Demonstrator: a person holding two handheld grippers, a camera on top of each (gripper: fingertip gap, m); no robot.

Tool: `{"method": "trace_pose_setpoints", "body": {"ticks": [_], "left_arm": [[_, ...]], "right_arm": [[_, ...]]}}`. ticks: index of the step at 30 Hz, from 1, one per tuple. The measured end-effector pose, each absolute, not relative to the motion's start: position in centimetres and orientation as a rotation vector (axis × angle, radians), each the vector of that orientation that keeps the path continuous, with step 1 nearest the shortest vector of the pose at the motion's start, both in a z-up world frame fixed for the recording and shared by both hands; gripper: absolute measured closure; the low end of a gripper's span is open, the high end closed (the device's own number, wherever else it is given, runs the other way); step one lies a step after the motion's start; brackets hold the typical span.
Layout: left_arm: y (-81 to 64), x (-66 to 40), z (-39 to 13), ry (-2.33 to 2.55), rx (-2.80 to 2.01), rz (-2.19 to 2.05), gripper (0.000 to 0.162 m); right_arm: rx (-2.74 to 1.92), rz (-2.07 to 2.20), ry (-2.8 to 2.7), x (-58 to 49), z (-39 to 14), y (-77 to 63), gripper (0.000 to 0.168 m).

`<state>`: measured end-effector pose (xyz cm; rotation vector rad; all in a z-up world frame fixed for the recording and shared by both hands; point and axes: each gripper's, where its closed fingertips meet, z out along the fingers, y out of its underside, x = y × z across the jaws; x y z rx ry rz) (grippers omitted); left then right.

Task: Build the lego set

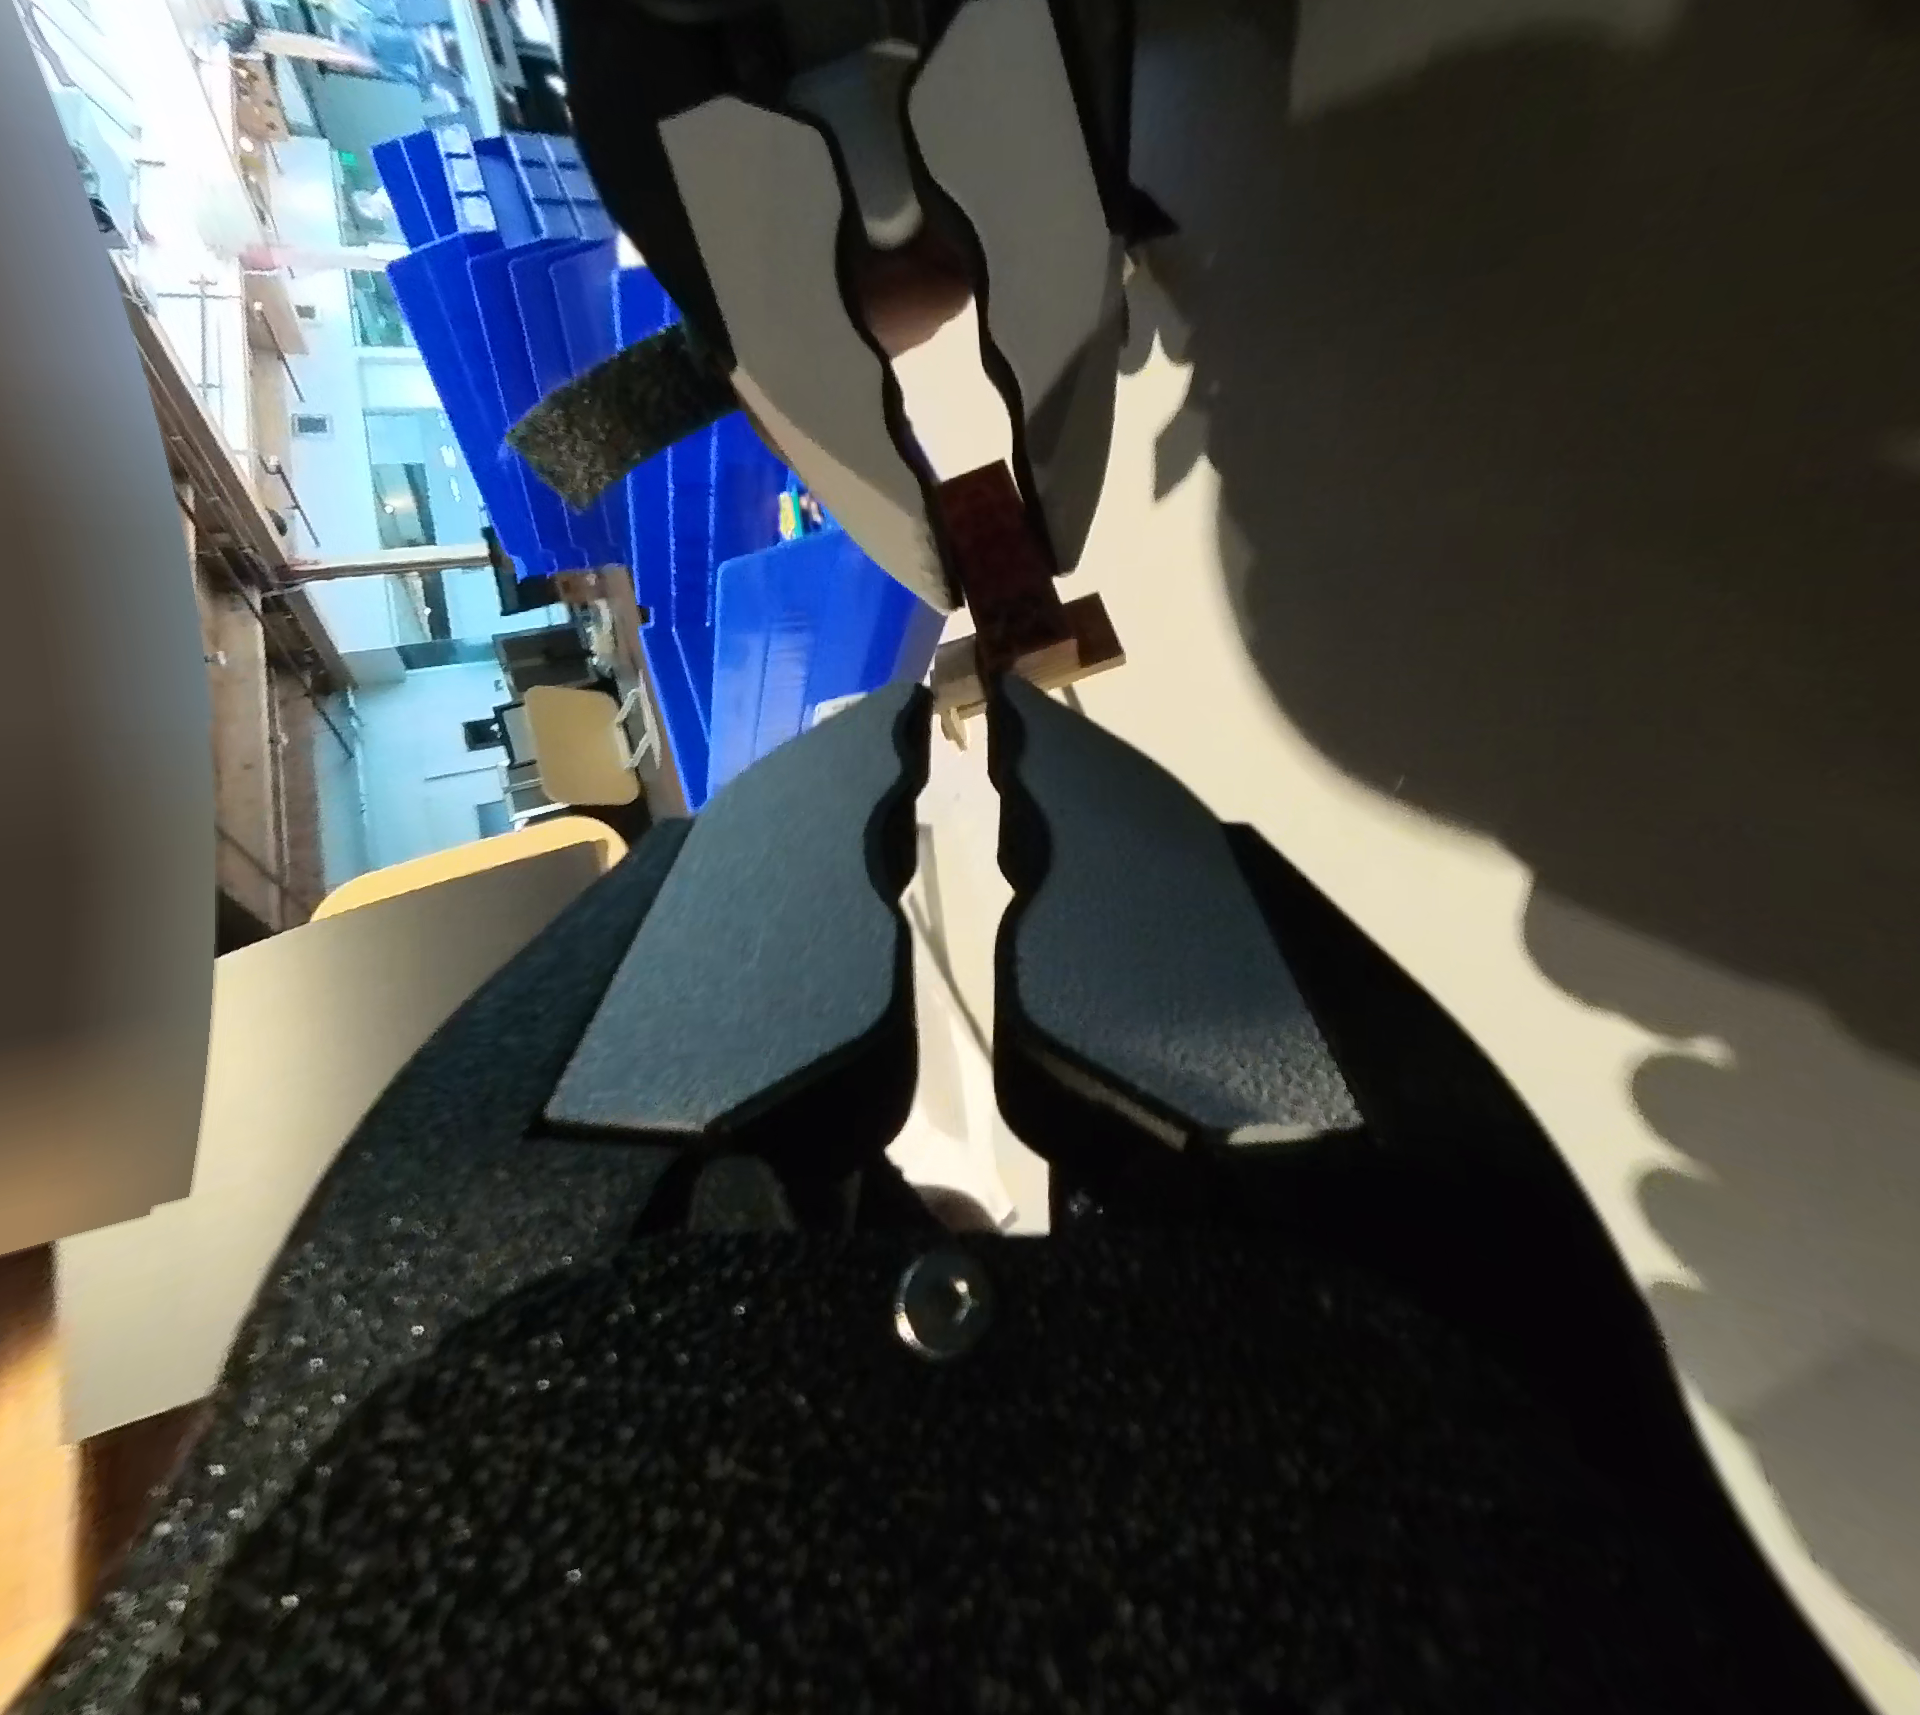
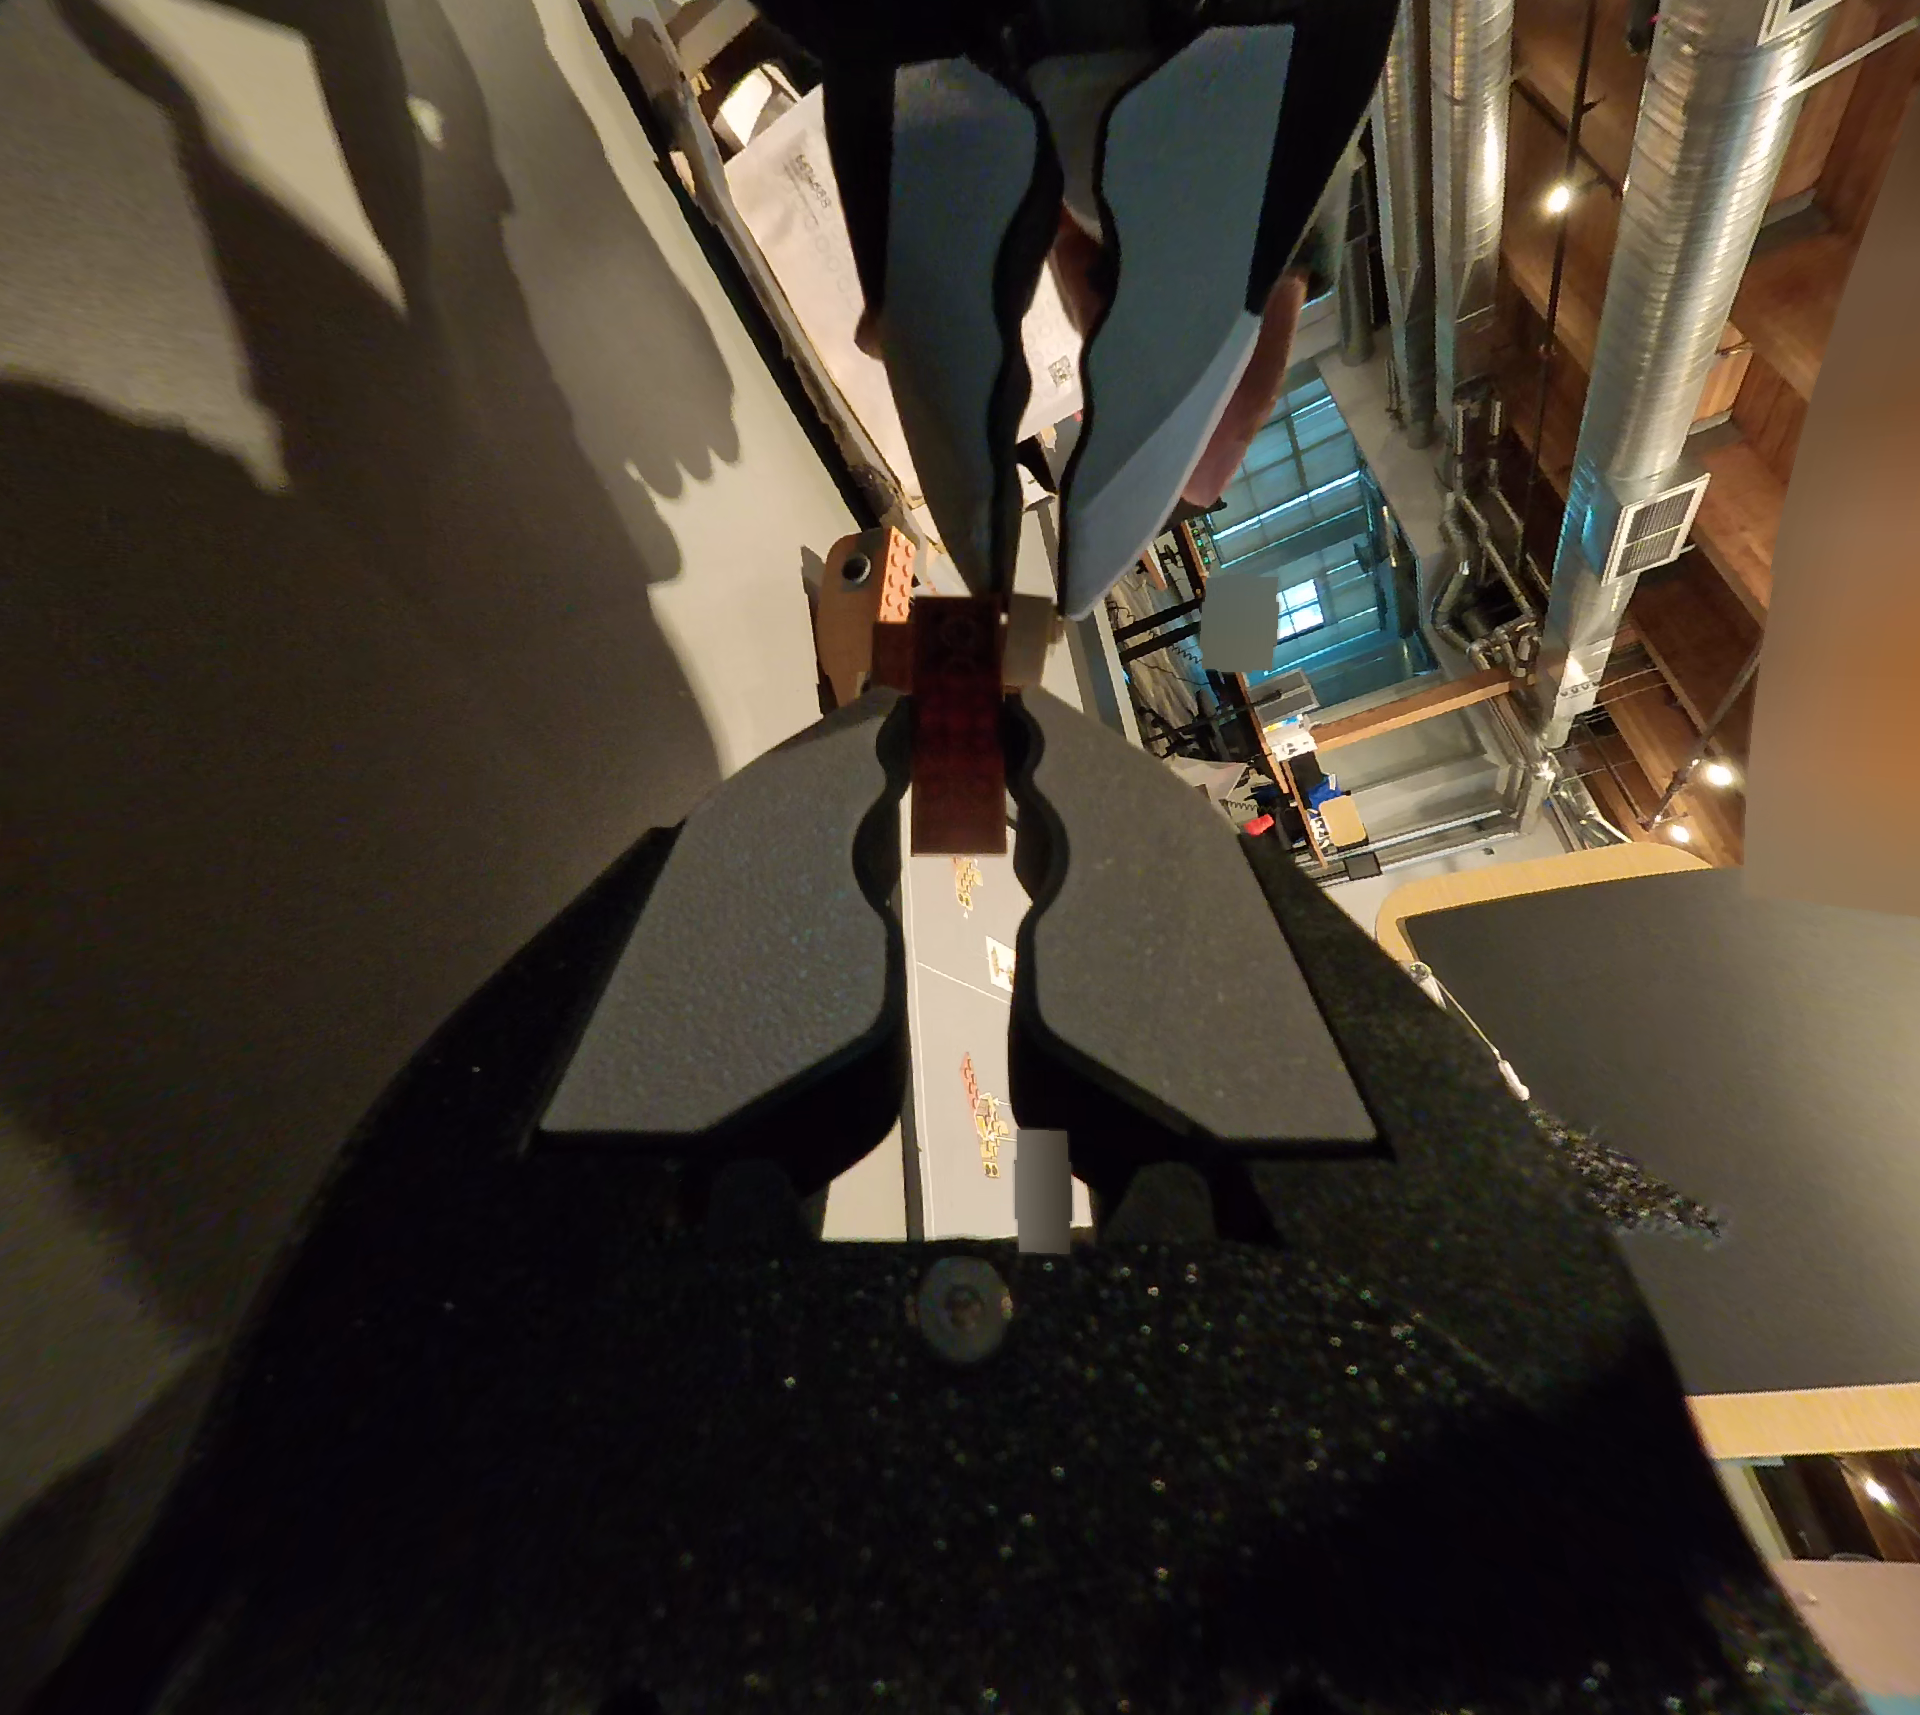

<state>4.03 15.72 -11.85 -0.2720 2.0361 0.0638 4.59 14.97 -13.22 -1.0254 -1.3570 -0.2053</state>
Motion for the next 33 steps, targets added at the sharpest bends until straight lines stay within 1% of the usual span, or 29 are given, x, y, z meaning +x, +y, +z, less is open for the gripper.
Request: {"method": "trace_pose_setpoints", "body": {"ticks": [19, 33], "left_arm": [[16.1, 4.12, -11.53, 2.018, -0.256, 0.137, 0.152], [16.31, 4.23, -11.6, 2.021, -0.221, 0.269, 0.153]], "right_arm": [[-1.023, -0.215, -1.33, 4.6, -12.81, 15.06, 0.152], [-1.026, -0.212, -1.332, 4.54, -12.81, 15.05, 0.152]]}}
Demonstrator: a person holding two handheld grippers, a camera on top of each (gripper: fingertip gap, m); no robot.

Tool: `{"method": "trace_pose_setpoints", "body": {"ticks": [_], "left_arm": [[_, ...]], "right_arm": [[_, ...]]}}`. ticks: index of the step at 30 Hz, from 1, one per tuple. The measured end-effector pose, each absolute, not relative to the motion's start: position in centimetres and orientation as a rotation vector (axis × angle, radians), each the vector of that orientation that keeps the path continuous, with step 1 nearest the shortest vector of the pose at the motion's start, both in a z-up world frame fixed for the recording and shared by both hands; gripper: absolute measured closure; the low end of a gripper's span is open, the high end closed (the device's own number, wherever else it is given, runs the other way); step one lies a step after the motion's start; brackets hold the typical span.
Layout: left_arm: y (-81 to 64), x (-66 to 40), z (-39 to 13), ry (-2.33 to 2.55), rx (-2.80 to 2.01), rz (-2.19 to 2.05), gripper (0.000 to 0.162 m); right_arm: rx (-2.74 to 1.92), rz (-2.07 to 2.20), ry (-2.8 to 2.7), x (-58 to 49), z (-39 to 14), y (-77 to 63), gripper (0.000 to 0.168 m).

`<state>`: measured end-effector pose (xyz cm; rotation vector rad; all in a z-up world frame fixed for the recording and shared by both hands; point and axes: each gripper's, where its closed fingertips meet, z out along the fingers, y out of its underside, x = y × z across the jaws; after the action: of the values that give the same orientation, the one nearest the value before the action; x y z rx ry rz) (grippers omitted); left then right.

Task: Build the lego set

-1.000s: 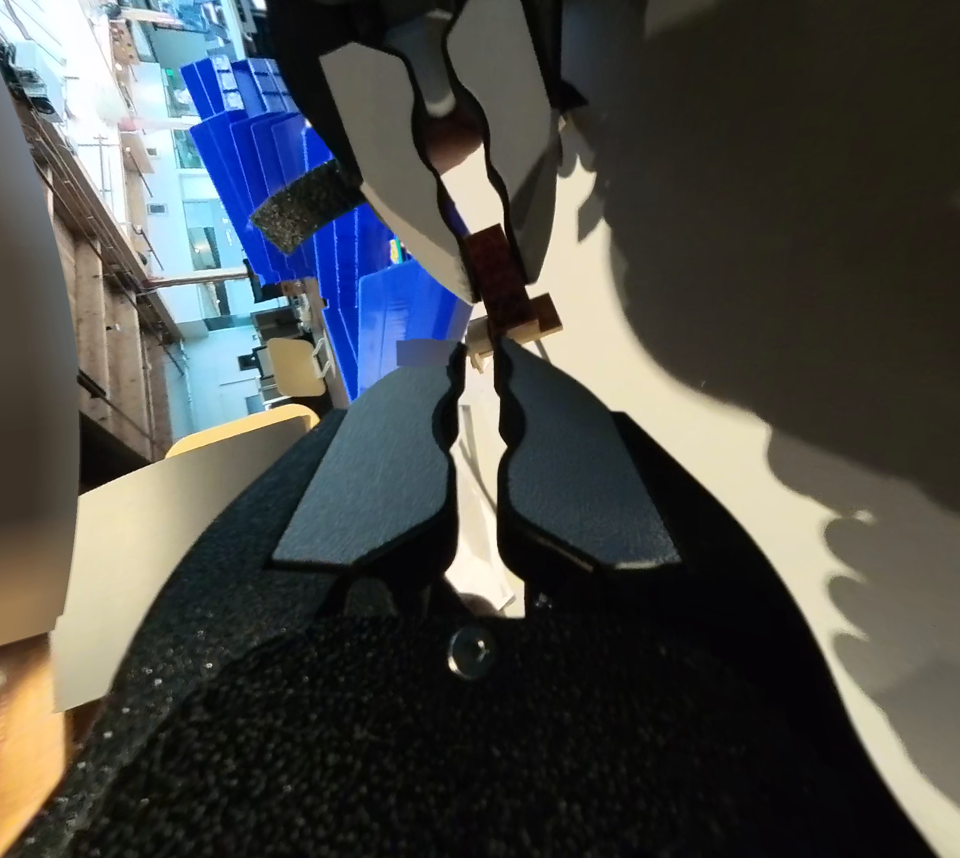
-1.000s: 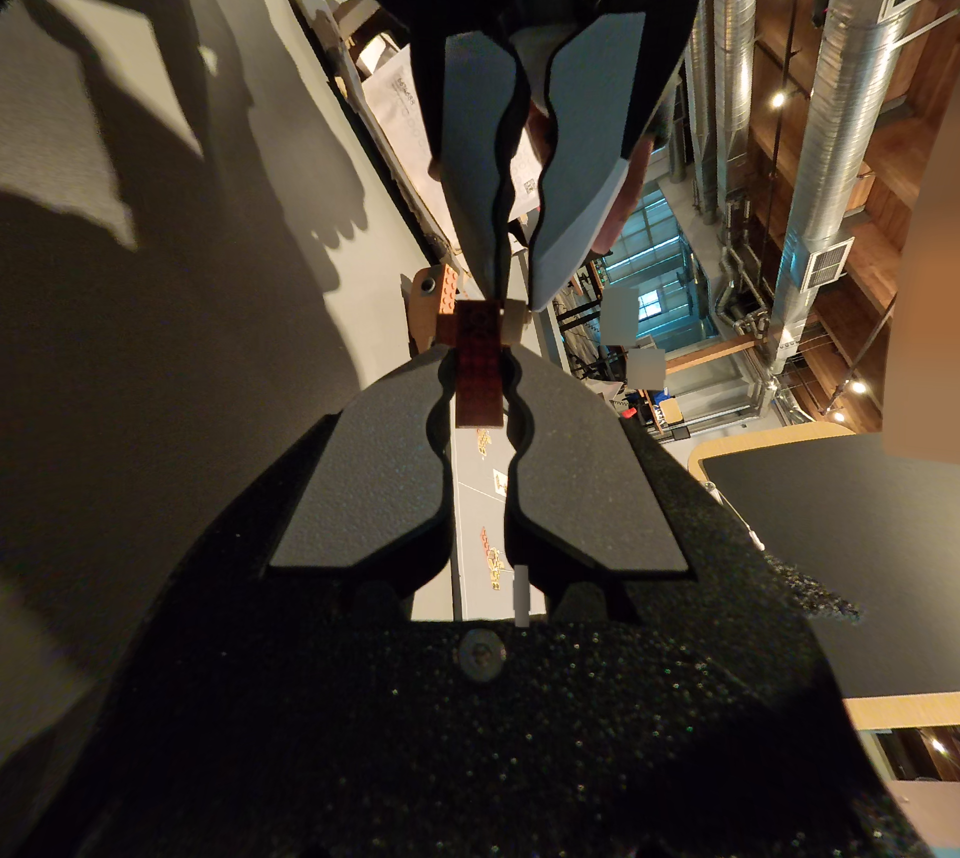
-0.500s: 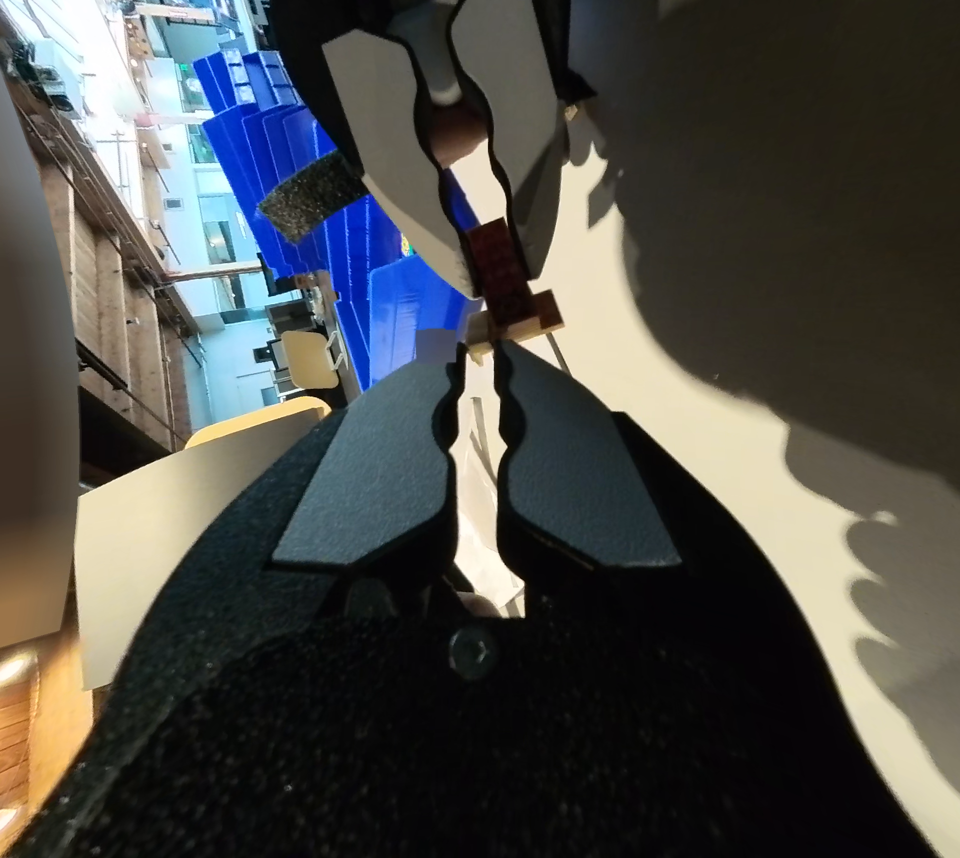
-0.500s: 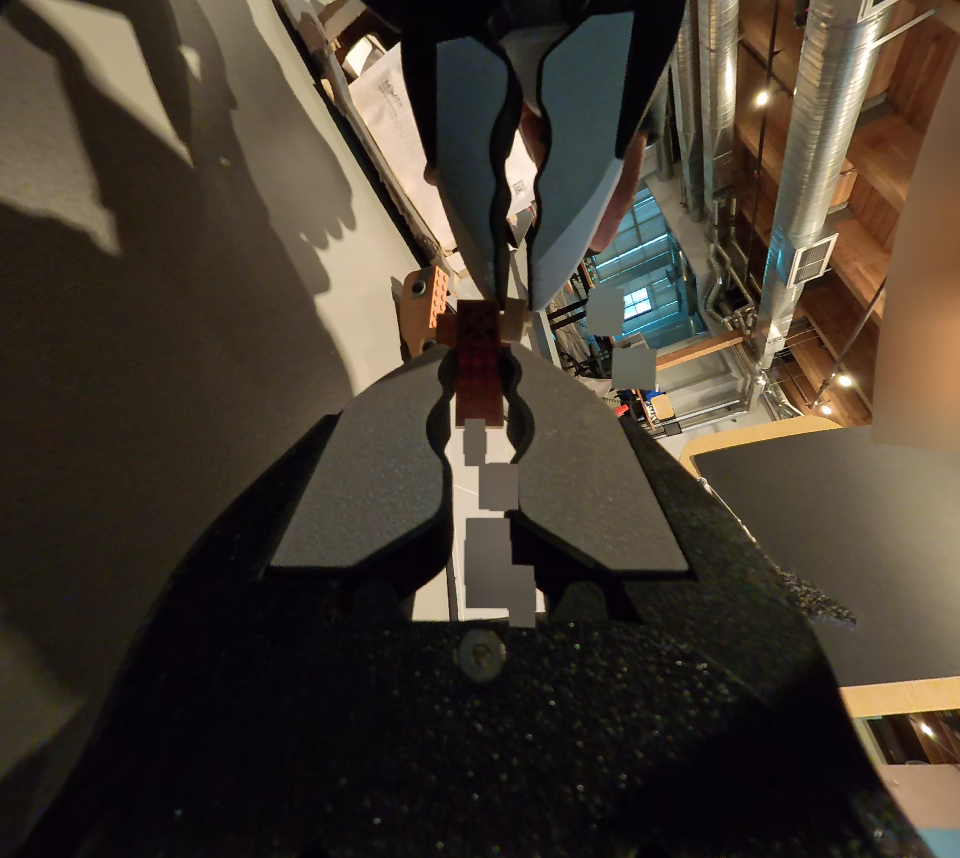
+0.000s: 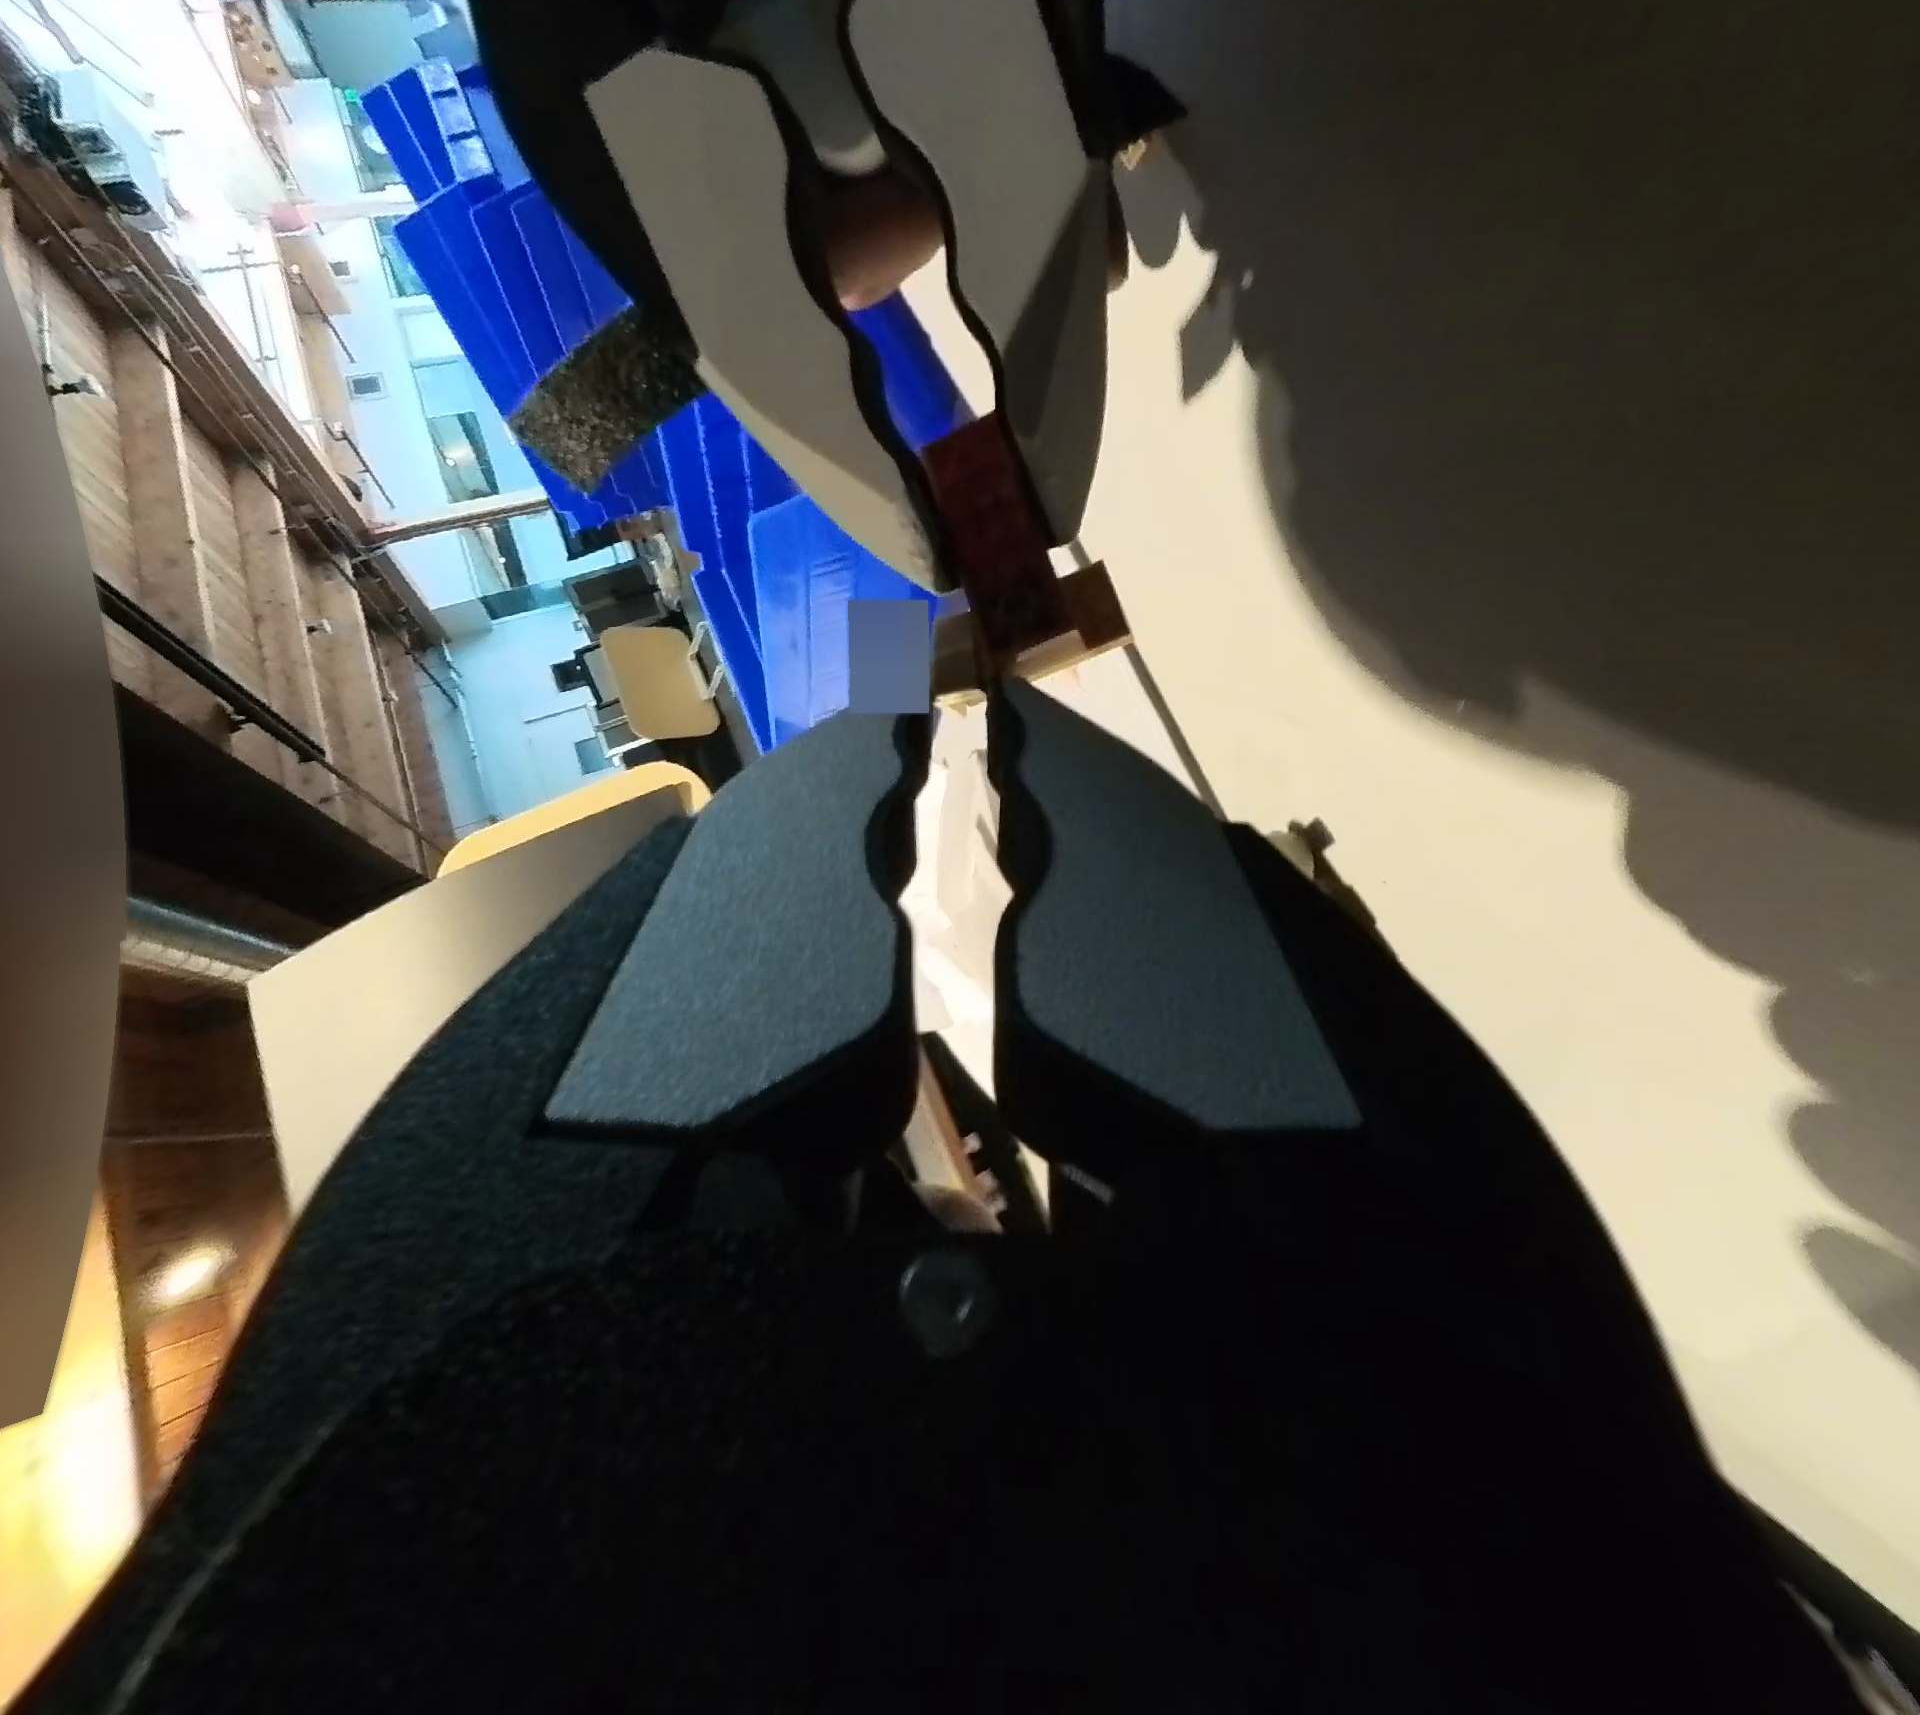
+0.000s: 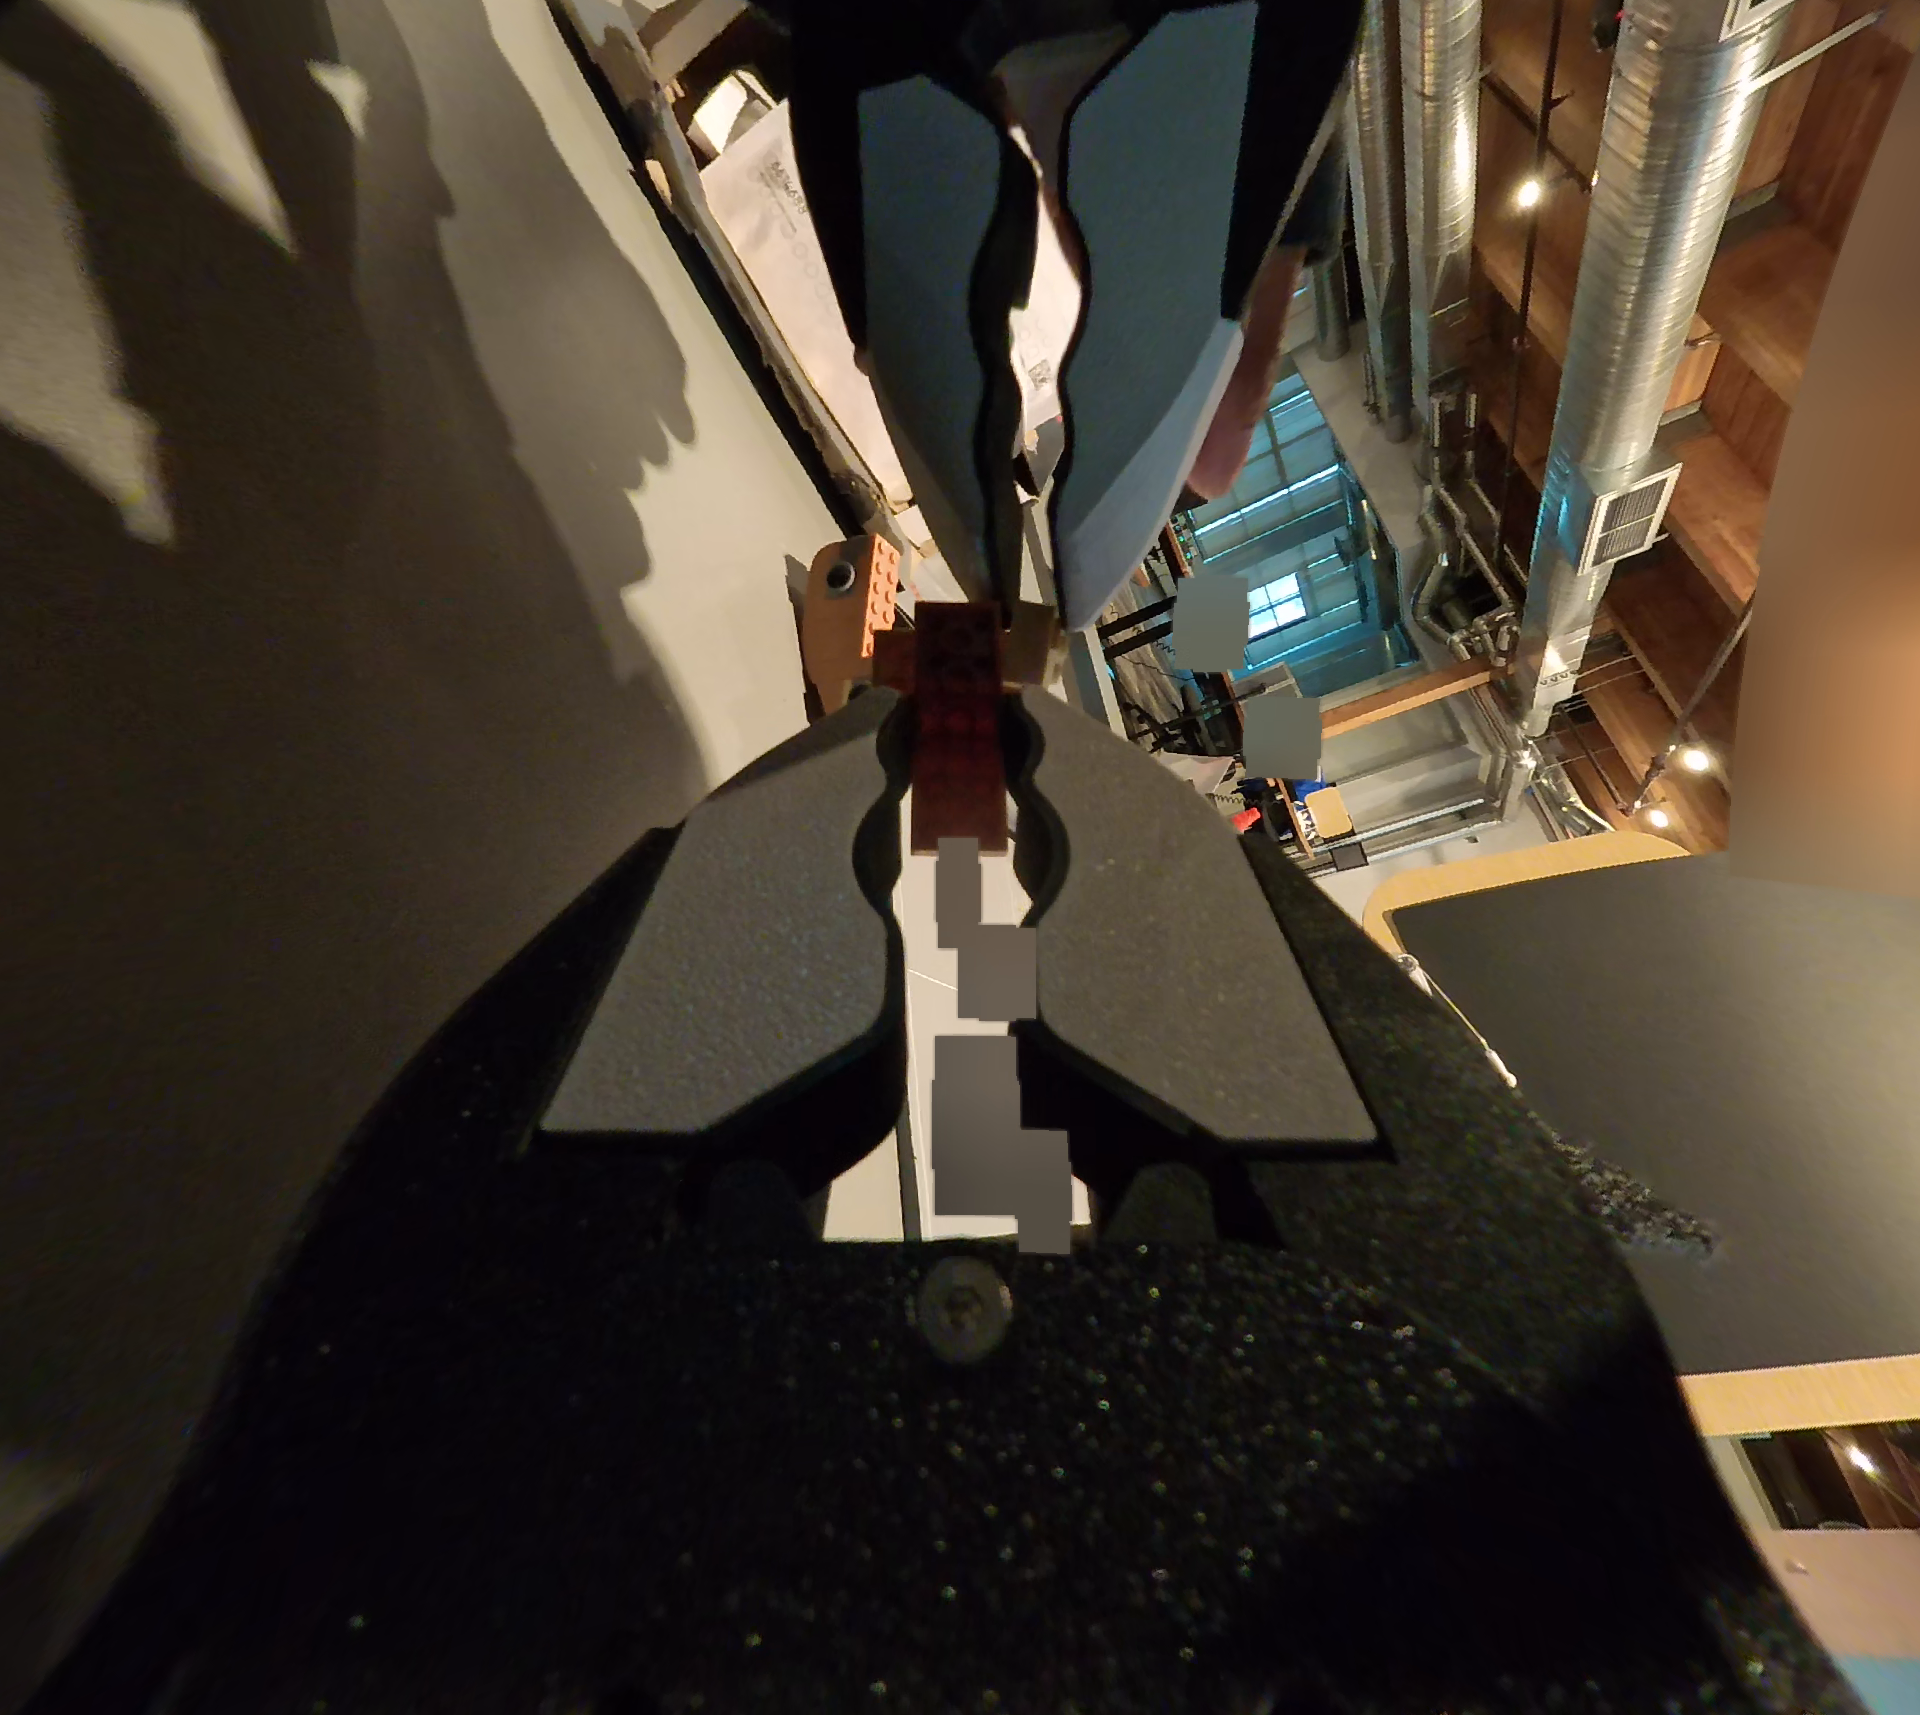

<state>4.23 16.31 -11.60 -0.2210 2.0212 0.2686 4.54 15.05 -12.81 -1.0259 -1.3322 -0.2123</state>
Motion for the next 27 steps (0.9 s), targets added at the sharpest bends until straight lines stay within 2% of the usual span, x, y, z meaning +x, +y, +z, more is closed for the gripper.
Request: {"method": "trace_pose_setpoints", "body": {"ticks": [27], "left_arm": [[16.31, 4.22, -11.4, 2.014, -0.21, 0.279, 0.15]], "right_arm": [[-1.008, -0.216, -1.319, 4.51, -12.36, 14.89, 0.152]]}}
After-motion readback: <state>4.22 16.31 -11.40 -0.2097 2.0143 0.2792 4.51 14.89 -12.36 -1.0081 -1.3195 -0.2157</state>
